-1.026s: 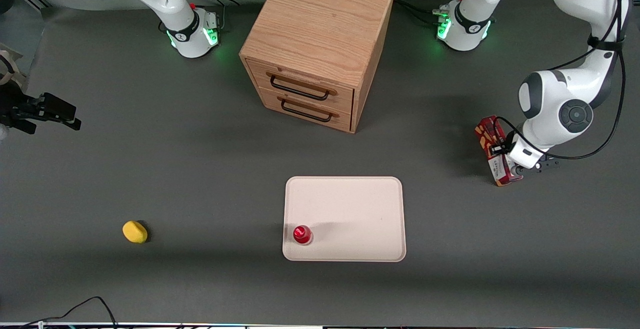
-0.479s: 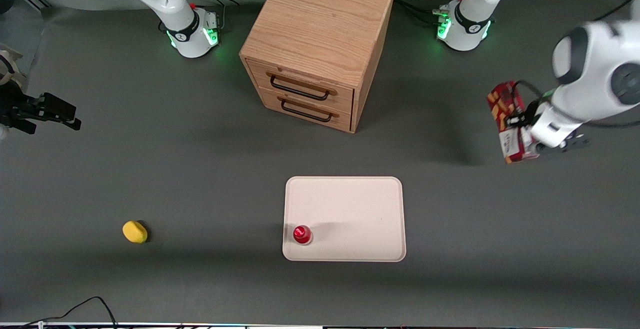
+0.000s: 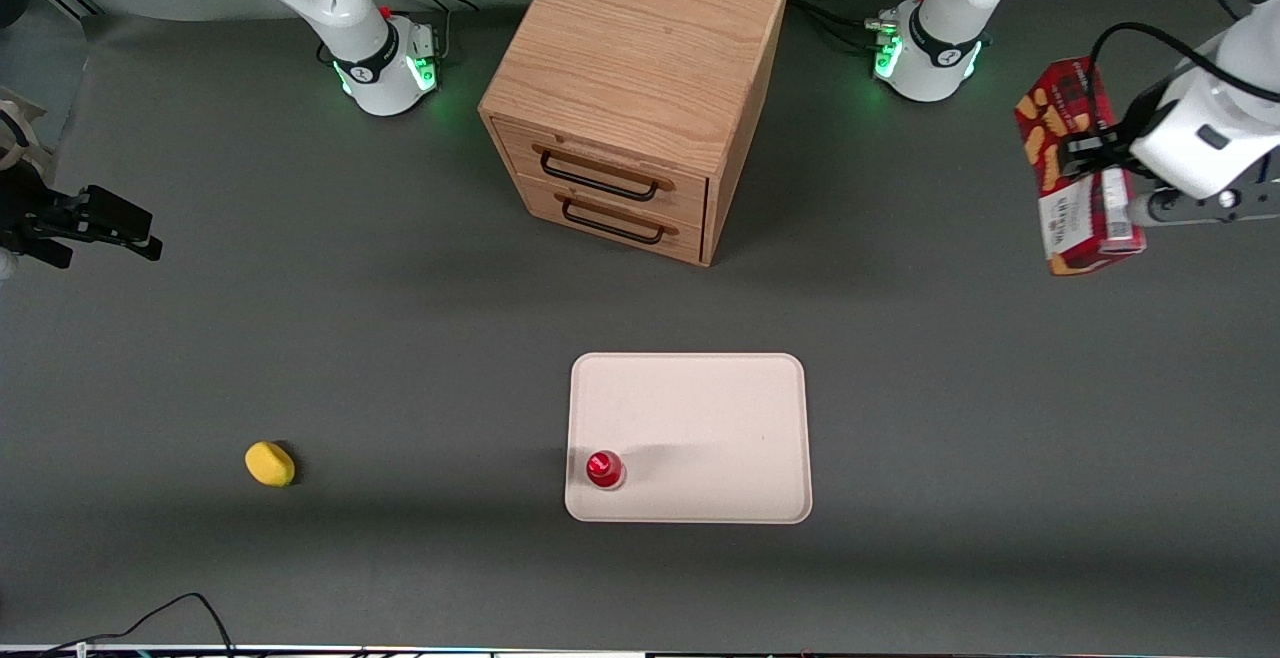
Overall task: Place red cookie box on tray
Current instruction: 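Carry the held box over the cream tray and lower it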
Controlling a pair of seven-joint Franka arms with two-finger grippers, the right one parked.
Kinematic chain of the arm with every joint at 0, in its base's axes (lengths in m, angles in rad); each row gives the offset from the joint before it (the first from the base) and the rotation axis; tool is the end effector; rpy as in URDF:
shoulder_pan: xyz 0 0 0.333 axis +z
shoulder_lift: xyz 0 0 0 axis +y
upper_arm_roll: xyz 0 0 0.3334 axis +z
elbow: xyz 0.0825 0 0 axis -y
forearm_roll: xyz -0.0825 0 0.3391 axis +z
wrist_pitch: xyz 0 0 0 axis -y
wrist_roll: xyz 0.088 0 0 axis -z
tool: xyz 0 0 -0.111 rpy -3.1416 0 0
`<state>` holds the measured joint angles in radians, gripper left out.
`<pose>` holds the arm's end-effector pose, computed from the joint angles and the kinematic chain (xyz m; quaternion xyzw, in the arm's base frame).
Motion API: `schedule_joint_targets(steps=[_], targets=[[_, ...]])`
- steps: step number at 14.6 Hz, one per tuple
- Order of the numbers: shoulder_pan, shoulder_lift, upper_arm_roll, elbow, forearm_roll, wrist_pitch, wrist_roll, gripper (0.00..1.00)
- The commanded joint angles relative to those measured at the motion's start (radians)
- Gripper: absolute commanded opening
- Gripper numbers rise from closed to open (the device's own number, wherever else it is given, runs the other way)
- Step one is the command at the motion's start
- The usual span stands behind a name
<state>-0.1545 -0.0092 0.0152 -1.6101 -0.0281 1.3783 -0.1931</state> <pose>0.4770 -0.0704 0.6118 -0.9934 -0.0256 0.1119 0.0045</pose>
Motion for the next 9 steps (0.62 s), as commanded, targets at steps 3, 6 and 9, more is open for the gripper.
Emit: schedule_joint_targets(steps=[3, 6, 9], targets=[[-0.025, 0.308, -0.173, 0.315, -0.09, -0.013, -0.358, 0.0], [-0.057, 0.471, -0.277, 0.436, -0.076, 0.126, -0.609, 0.0], [-0.122, 0.56, -0.281, 0.429, -0.009, 0.298, -0.689, 0.0]])
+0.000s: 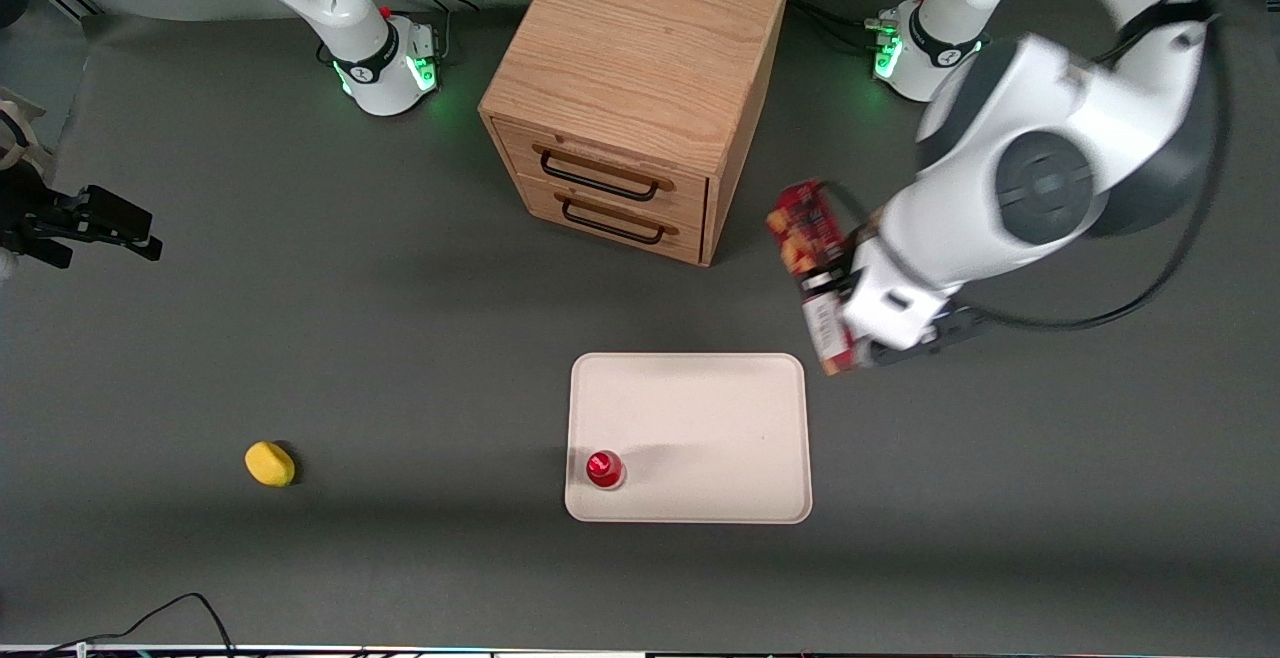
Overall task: Place red cookie box on tray
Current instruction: 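Carry the held box over the cream tray and lower it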
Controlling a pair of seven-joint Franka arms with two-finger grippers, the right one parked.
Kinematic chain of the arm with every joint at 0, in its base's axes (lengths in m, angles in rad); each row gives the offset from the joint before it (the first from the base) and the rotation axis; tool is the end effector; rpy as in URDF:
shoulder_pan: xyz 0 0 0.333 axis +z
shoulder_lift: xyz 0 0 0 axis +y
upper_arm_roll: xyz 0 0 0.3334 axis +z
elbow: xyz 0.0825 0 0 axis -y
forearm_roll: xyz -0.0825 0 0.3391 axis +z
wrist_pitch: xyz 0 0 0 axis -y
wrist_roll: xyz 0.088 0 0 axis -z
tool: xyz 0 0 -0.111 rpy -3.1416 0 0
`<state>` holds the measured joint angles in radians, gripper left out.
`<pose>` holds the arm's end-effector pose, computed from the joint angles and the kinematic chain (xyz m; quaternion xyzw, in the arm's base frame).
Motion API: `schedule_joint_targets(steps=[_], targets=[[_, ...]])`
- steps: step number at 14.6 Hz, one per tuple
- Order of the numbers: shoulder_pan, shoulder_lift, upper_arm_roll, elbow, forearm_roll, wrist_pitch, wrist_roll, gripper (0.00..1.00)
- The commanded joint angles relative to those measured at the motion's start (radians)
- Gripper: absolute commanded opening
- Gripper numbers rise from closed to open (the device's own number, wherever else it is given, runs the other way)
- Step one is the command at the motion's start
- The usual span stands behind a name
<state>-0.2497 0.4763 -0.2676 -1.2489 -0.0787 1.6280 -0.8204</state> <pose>0.5787 -0.2925 0.5113 0.9803 0.1655 -0.0936 0.0539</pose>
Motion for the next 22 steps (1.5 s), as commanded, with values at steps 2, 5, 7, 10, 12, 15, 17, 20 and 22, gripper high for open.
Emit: schedule_joint_targets(steps=[2, 5, 7, 10, 12, 15, 17, 20, 22], targets=[[-0.026, 0.126, 0.002, 0.057, 0.066, 0.143, -0.06, 0.0], [-0.045, 0.205, 0.004, 0.031, 0.129, 0.321, -0.063, 0.0], [-0.043, 0.249, 0.004, 0.008, 0.194, 0.415, -0.048, 0.0], [-0.042, 0.3, 0.005, -0.023, 0.267, 0.507, -0.034, 0.0], [-0.039, 0.309, 0.011, -0.079, 0.284, 0.597, -0.028, 0.0], [-0.031, 0.332, 0.014, -0.113, 0.284, 0.656, -0.006, 0.0], [-0.031, 0.344, 0.031, -0.118, 0.284, 0.684, -0.003, 0.0], [-0.028, 0.363, 0.034, -0.132, 0.284, 0.73, -0.003, 0.0], [-0.028, 0.372, 0.041, -0.135, 0.284, 0.75, -0.003, 0.19]])
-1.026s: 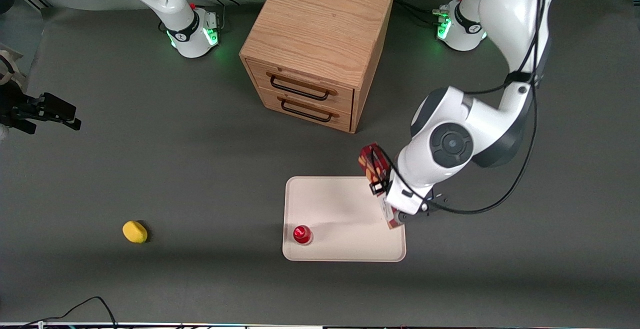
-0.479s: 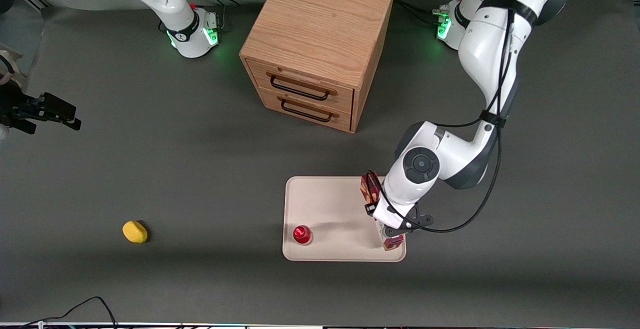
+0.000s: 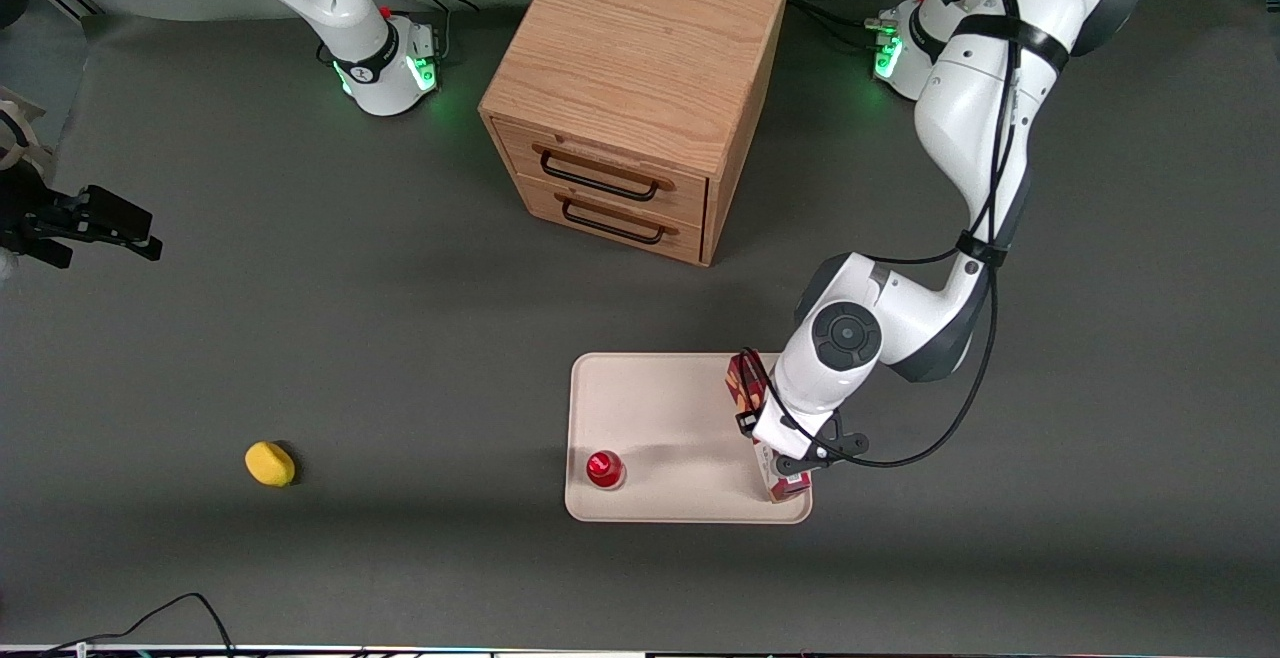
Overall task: Place red cookie box on tray
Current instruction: 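Carry the held box over the cream tray and lower it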
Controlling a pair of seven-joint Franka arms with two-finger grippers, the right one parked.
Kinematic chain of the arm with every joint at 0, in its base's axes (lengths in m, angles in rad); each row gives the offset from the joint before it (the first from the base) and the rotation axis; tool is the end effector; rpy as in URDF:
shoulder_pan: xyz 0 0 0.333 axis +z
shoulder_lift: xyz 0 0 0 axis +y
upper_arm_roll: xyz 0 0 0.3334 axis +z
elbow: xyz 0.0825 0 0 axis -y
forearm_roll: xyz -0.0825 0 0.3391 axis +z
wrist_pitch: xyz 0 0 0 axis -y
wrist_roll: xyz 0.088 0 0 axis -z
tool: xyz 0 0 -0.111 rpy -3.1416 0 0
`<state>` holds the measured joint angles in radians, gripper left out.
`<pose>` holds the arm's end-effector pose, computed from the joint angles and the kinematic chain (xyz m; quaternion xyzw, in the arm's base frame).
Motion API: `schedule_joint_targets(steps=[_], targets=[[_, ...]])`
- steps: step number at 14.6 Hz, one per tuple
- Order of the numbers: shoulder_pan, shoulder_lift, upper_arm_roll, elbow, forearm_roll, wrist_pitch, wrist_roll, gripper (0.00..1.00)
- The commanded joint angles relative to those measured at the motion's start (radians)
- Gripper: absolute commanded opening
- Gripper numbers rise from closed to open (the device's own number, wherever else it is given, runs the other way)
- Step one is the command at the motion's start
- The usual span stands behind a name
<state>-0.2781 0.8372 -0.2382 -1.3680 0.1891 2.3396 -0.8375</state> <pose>0.6560 -0.3161 0.2732 0.9863 0.1443 0.0544 0.0592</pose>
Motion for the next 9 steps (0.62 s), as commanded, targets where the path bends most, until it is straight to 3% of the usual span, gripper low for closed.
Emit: schedule_joint_targets(steps=[1, 2, 3, 4, 5, 9], targets=[[0.0, 0.013, 0.017, -0.016, 0.016, 0.038, 0.014, 0.24], [0.0, 0.013, 0.017, -0.014, 0.016, 0.04, 0.014, 0.41], [0.0, 0.014, 0.019, -0.014, 0.016, 0.038, 0.014, 0.47], [0.0, 0.014, 0.019, -0.014, 0.015, 0.04, 0.014, 0.63], [0.0, 0.014, 0.017, -0.014, 0.015, 0.038, 0.014, 1.0], [-0.001, 0.002, 0.017, -0.006, 0.009, 0.012, 0.003, 1.0]])
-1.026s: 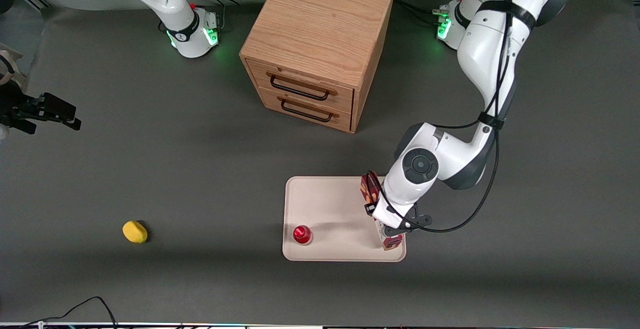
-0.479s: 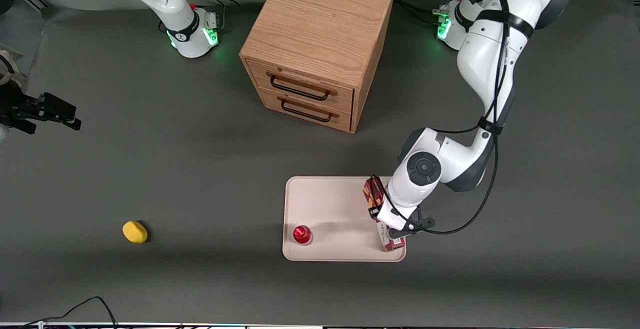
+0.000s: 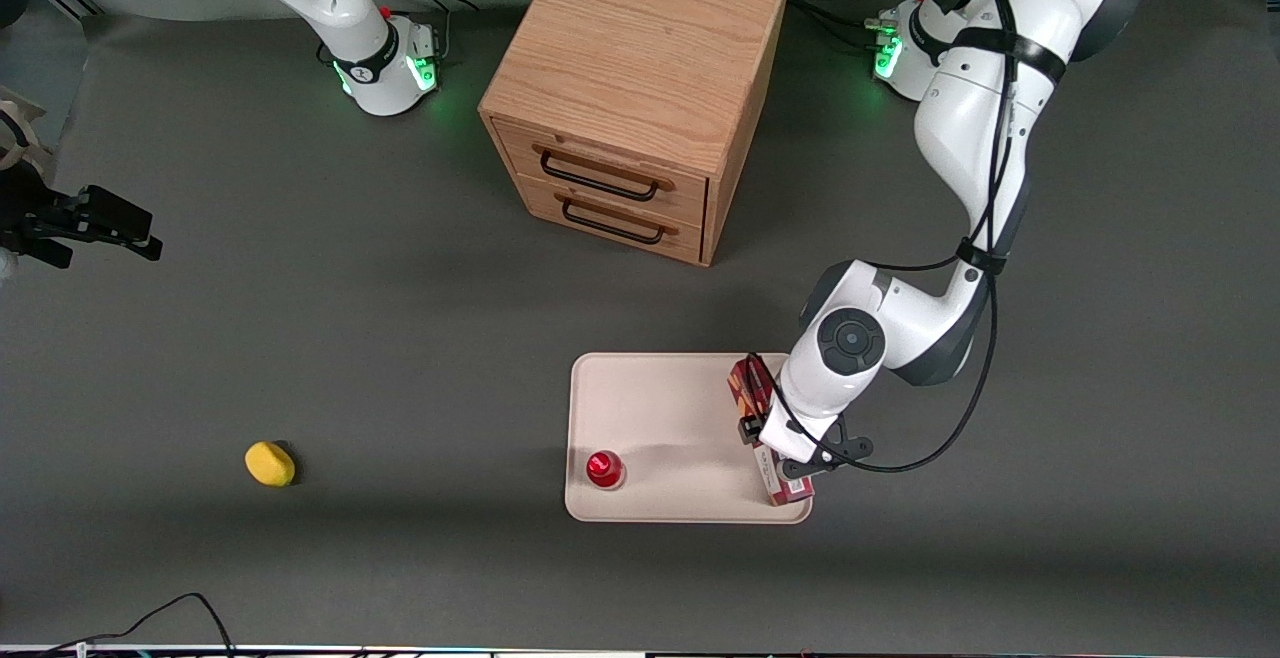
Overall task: Place red cookie box on tray
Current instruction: 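Carry the held box over the cream tray and lower it, then open the left gripper to release the box on the tray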
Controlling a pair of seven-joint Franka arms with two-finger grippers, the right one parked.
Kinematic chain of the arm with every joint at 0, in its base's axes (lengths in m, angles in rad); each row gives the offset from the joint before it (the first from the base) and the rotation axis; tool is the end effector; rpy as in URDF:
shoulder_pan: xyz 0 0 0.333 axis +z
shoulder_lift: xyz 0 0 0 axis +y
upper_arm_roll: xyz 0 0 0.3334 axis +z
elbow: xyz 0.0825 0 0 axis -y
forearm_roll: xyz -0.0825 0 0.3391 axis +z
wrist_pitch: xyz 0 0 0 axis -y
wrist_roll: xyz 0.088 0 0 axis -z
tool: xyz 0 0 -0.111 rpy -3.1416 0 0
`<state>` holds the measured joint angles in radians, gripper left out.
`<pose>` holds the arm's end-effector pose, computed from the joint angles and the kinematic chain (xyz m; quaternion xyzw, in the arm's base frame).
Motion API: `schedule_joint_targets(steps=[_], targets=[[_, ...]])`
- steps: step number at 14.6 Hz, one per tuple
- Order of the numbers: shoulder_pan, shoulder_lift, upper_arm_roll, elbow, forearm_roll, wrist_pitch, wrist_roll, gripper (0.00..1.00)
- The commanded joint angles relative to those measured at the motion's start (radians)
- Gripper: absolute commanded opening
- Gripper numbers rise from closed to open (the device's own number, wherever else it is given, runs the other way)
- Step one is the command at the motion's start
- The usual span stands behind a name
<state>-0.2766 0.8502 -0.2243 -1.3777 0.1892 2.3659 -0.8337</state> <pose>0.6585 -0.3091 0.2613 0.9859 0.1468 0.0572 0.0571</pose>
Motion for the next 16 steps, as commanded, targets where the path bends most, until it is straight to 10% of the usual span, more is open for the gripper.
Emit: schedule_joint_targets(steps=[1, 11, 16], targets=[[-0.003, -0.019, 0.002, 0.005, 0.004, -0.04, -0.001, 1.0], [0.002, -0.118, -0.04, 0.322, -0.137, -0.747, 0.015, 1.0], [0.065, -0.339, 0.02, 0.258, -0.168, -0.968, 0.307, 1.0]])
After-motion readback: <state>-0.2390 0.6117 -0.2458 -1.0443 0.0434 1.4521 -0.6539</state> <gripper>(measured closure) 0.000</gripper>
